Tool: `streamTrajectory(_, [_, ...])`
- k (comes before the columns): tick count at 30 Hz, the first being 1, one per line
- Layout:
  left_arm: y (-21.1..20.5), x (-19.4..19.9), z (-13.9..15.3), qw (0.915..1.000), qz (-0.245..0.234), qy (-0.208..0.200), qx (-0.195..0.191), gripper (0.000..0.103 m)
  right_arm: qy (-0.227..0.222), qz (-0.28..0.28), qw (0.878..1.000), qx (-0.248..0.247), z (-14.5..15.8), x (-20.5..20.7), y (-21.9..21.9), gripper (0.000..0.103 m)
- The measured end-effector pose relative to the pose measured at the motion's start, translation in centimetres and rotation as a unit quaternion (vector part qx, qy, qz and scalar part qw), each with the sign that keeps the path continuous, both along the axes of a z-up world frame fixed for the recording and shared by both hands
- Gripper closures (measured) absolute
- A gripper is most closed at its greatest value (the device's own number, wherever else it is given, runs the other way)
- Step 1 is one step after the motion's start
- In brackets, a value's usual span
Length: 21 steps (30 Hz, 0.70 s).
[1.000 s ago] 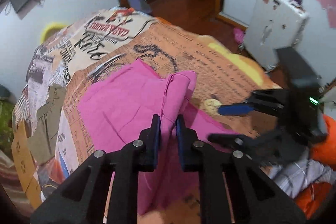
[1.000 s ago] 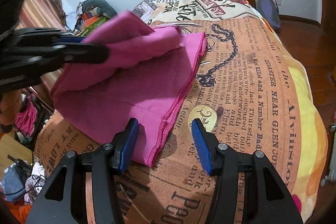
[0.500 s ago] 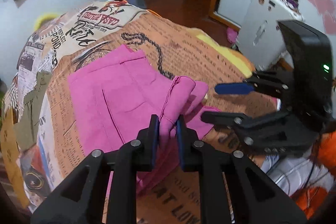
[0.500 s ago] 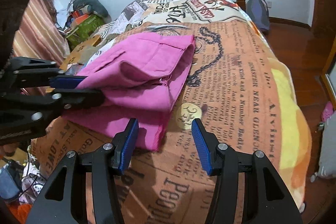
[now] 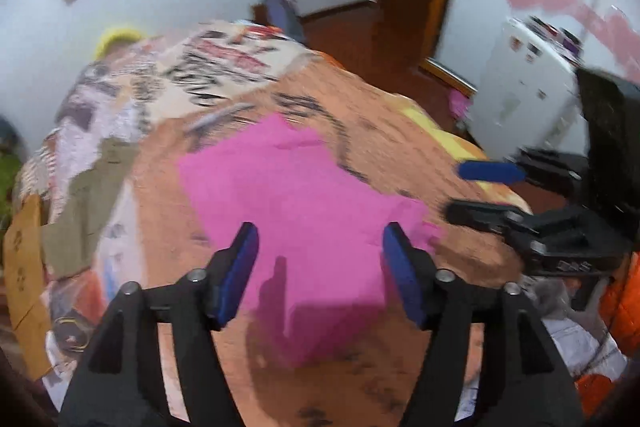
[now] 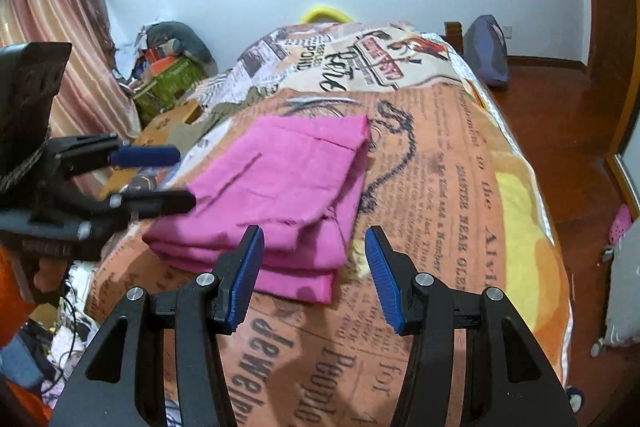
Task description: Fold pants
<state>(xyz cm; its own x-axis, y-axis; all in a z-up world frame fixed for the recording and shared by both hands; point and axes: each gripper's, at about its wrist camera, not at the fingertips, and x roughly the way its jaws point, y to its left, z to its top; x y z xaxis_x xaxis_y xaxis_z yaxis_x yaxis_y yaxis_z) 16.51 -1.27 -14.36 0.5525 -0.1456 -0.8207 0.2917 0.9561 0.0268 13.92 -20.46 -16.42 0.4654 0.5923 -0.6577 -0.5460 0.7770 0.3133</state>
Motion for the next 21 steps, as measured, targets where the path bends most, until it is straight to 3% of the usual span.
streamTrajectory(5, [4.8, 3.1, -0.8, 0.9968, 0.079, 0.003, 0.013, 0.032, 0.007, -0.005, 1.0, 0.016, -1.1, 1.2, 1.2, 0.054])
streamTrajectory(10, [7.9, 6.6, -3.0, 0.991, 0.132, 0.012, 0.019, 0.03, 0.04, -0.01, 0.999, -0.016, -4.2, 2.4, 1.7, 0.054])
streamTrajectory(16, [9.0, 11.1, -6.8, 0.9891, 0.136, 0.057, 0.003, 0.029, 0.05, 0.001, 0.999, -0.019, -5.4, 2.5, 1.3, 0.049])
streamTrajectory(21, [10.2, 14.9, -9.6, 0.9833, 0.135, 0.108, -0.055, 0.029, 0.041, 0.008, 0.999, -0.031, -5.4, 2.7, 1.5, 0.049])
